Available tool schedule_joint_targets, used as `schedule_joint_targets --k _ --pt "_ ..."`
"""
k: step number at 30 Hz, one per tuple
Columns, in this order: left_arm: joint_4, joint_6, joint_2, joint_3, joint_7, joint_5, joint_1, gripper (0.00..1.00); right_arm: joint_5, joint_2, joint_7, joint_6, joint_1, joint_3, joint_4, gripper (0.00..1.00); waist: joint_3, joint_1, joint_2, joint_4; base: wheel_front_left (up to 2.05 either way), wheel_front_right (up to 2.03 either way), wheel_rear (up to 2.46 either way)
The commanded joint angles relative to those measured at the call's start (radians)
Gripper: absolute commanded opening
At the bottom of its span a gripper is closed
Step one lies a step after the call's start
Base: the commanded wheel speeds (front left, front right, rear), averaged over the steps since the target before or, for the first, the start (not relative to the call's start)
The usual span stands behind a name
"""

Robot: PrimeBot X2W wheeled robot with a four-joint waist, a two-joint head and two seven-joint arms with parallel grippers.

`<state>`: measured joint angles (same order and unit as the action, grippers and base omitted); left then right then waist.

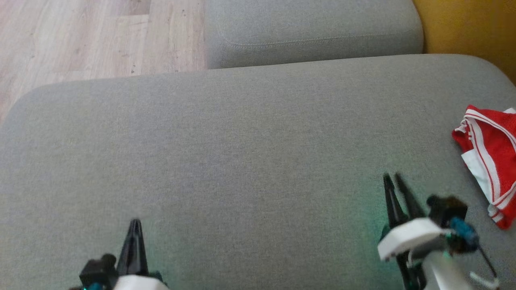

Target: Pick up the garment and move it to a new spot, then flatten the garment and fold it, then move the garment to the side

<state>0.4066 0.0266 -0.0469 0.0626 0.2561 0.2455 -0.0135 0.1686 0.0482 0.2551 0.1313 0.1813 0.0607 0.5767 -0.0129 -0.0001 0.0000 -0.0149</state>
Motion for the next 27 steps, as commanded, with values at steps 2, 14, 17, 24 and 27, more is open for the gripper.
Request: schedule_joint_targets --k 2,14,17,24,27 --pt "0.014 0.001 0.000 -0.005 -0.008 0.018 0.001 0.00 0.019 -0.001 -0.008 0.000 -0.007 -0.006 0.010 0.00 0.000 0.0001 0.0000 0.000 0.00 0.00 0.00" --pt "-0.002 0.011 0.000 -0.019 -0.040 0.139 0.010 0.00 0.147 0.000 -0.040 0.000 -0.015 -0.020 -0.022 0.00 0.001 0.0001 0.0000 0.002 0.00 0.00 0.00" --pt "-0.007 0.013 0.000 -0.022 -0.048 0.171 0.013 0.00 0.181 0.000 -0.048 0.000 -0.017 -0.023 -0.031 0.00 0.002 0.0001 0.0000 0.002 0.00 0.00 0.00" --pt "-0.018 0.019 0.000 -0.032 -0.067 0.248 0.019 0.00 0.262 0.000 -0.067 0.000 -0.021 -0.032 -0.051 0.00 0.003 0.0001 0.0000 0.003 0.00 0.00 0.00" --pt "-0.022 0.021 0.000 -0.036 -0.076 0.281 0.022 0.00 0.296 0.000 -0.076 0.000 -0.023 -0.036 -0.059 0.00 0.003 0.0001 0.0000 0.003 0.00 0.00 0.00"
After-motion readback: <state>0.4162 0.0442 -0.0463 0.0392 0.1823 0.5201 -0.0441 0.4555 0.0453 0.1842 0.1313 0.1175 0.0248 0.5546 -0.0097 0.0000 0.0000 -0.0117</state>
